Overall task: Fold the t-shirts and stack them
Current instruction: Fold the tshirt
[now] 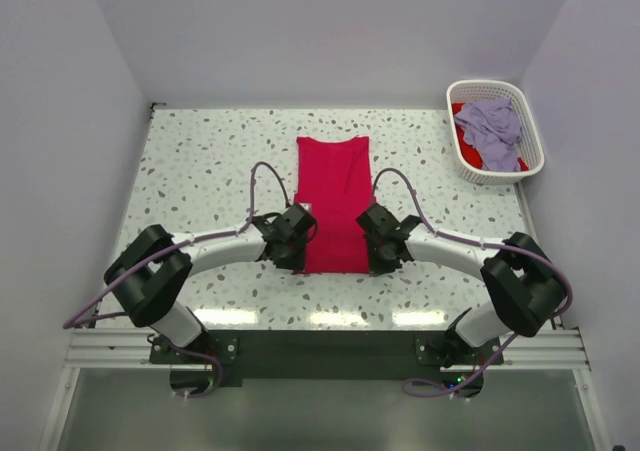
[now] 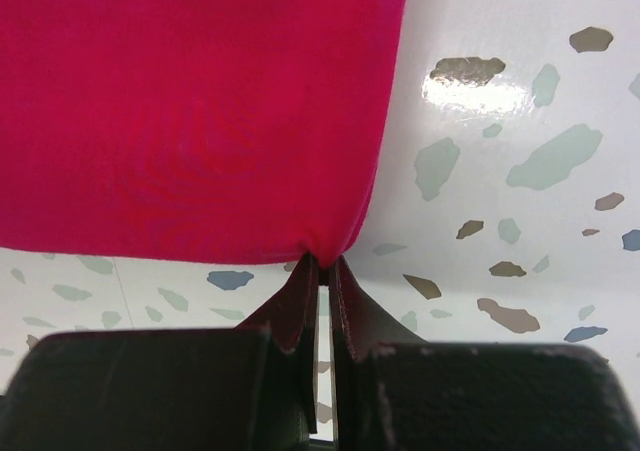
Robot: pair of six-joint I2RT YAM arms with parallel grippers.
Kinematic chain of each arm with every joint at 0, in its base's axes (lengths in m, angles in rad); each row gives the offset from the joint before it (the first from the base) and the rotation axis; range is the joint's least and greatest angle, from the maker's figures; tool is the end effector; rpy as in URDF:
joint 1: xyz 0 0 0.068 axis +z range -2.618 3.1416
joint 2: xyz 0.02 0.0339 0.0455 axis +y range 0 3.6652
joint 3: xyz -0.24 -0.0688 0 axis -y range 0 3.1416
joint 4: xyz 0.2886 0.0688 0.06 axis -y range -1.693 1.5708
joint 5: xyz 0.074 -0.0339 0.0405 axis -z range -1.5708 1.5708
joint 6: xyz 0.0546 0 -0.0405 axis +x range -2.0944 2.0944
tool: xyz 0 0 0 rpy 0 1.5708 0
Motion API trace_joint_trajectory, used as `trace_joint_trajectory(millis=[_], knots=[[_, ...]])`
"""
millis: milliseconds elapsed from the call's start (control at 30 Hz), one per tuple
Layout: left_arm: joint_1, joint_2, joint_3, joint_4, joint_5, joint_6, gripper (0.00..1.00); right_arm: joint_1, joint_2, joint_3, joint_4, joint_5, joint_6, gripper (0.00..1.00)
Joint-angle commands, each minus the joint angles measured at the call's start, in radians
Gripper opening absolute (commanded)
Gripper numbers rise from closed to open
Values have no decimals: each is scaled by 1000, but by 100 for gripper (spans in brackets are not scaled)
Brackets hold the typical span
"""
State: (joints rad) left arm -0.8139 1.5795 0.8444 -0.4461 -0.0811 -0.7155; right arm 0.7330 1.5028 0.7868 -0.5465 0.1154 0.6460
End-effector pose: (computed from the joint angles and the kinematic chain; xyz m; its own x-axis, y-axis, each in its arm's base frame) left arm 0.2265 -0.2334 0.0856 -0.9409 0.0439 -0.3358 0.1142 0.9746 -0.1926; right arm 0.2269 0.1959 0.0866 -0.9499 -0.0506 -0.3083 -0.0837 0.9919 0.0951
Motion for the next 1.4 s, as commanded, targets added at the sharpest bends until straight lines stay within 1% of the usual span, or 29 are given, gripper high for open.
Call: trace_joint_trajectory(millis=[0,33,100,133,200,267,300,333,367,400,433,467,500,533,600,633,700,733,767,800,833,900,933,1000,1033,1067,1167,1267,1367], knots=[[-22,43,-31,-37,-11,-30,29,12,37,-46,10,-5,-5,0],[-30,42,-36,-42,-5,-32,23,13,33,-44,5,-8,-8,0],[-39,36,-56,-42,6,-42,17,16,28,-31,-23,-19,-16,0],[-51,31,-65,-43,27,-47,11,20,17,-24,-39,-23,-23,0],[-74,8,-90,-60,46,-56,6,54,-4,-8,-105,-20,-25,0],[-131,-45,-113,-120,50,-87,2,92,-71,-11,-173,-19,-2,0],[-154,-73,-120,-146,50,-102,1,138,-100,-15,-196,-28,12,0],[-206,-100,-131,-199,55,-139,1,163,-125,-18,-225,-46,26,0],[-232,-168,-151,-227,61,-160,1,195,-177,-21,-287,-51,64,0],[-264,-205,-162,-255,67,-218,2,268,-203,-24,-320,-56,85,0],[-330,-241,-174,-305,75,-252,2,304,-226,-26,-355,-59,113,0],[-364,-312,-195,-327,98,-287,3,339,-254,-29,-389,-62,174,0],[-398,-341,-206,-342,115,-324,3,411,-307,-31,-444,-68,202,0],[-465,-372,-215,-358,148,-397,4,437,-338,-31,-464,-75,234,0],[-522,-433,-222,-344,182,-479,4,482,-412,-18,-513,-109,294,0],[-548,-446,-216,-338,207,-487,4,483,-427,-6,-527,-114,299,0],[-547,-478,-171,-347,210,-480,3,482,-438,70,-588,-83,287,0],[-521,-483,-142,-365,170,-466,3,480,-428,115,-616,-50,259,0],[-493,-486,-80,-384,153,-443,3,479,-409,164,-648,-8,245,0],[-455,-483,-53,-403,144,-412,2,465,-389,263,-705,79,232,0],[-365,-480,-30,-425,136,-332,1,453,-347,308,-723,110,213,0],[-282,-469,28,-439,120,-232,1,410,-319,408,-730,168,158,0],[-210,-466,47,-439,119,-202,1,389,-296,429,-719,164,135,0],[-148,-457,97,-439,126,-135,1,317,-276,492,-684,126,61,0],[-101,-457,114,-439,123,-118,1,300,-259,514,-673,122,25,0],[-79,-455,146,-437,124,-102,1,284,-244,563,-668,121,8,0],[-4,-447,192,-428,141,-49,2,238,-185,638,-670,115,-54,0],[70,-438,206,-405,182,-1,2,198,-121,739,-658,101,-106,0],[142,-424,203,-362,237,37,2,160,-75,798,-629,66,-149,0]])
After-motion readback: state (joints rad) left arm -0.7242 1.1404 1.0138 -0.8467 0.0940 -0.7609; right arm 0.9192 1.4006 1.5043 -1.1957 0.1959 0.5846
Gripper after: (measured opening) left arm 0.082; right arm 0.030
